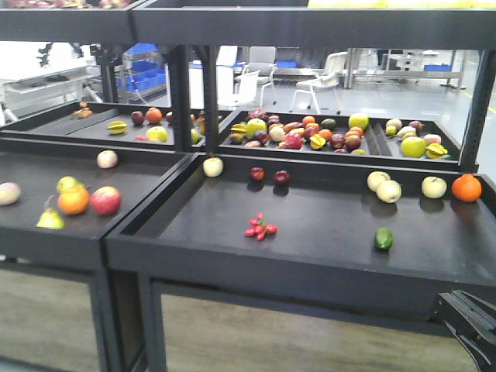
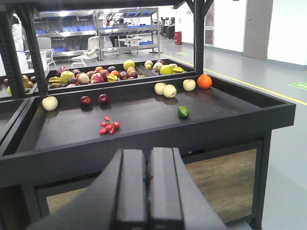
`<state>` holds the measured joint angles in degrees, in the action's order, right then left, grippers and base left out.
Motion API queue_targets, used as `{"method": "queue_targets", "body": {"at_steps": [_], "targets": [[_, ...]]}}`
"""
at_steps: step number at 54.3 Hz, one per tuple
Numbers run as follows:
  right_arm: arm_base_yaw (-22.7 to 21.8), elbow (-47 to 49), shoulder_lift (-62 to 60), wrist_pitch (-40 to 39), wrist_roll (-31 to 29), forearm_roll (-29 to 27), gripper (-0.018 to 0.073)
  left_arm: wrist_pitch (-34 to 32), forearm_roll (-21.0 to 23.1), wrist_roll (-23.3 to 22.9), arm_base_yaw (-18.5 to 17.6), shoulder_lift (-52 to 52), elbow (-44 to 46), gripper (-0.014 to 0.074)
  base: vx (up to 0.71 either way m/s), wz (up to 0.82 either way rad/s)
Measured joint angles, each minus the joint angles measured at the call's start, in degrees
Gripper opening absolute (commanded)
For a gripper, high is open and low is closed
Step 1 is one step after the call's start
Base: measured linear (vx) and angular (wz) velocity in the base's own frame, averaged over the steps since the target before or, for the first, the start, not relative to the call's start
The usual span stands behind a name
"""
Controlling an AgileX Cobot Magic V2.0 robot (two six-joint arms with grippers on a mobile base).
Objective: Pick snacks and fruit into basket
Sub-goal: 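Drive the base up to the fruit display shelf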
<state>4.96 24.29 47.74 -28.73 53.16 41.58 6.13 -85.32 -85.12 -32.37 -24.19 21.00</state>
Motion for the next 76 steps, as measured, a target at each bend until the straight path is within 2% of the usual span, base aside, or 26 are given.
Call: {"method": "queue_targets", "body": {"at_steps": [65, 76], "targets": [[0.0, -0.17, 0.94, 0.35, 0.0, -0.06, -0.0009, -0.8, 0.0, -0.02, 0.06, 0.56, 0.02, -0.0008, 0.37, -0.16], [-0.05, -0.24, 2.25, -0.14, 0.0, -0.02, -0.0009, 1.26, 0.06, -0.02, -0.01, 0.28, -0.05, -0.0008, 0.22, 0.07]]}}
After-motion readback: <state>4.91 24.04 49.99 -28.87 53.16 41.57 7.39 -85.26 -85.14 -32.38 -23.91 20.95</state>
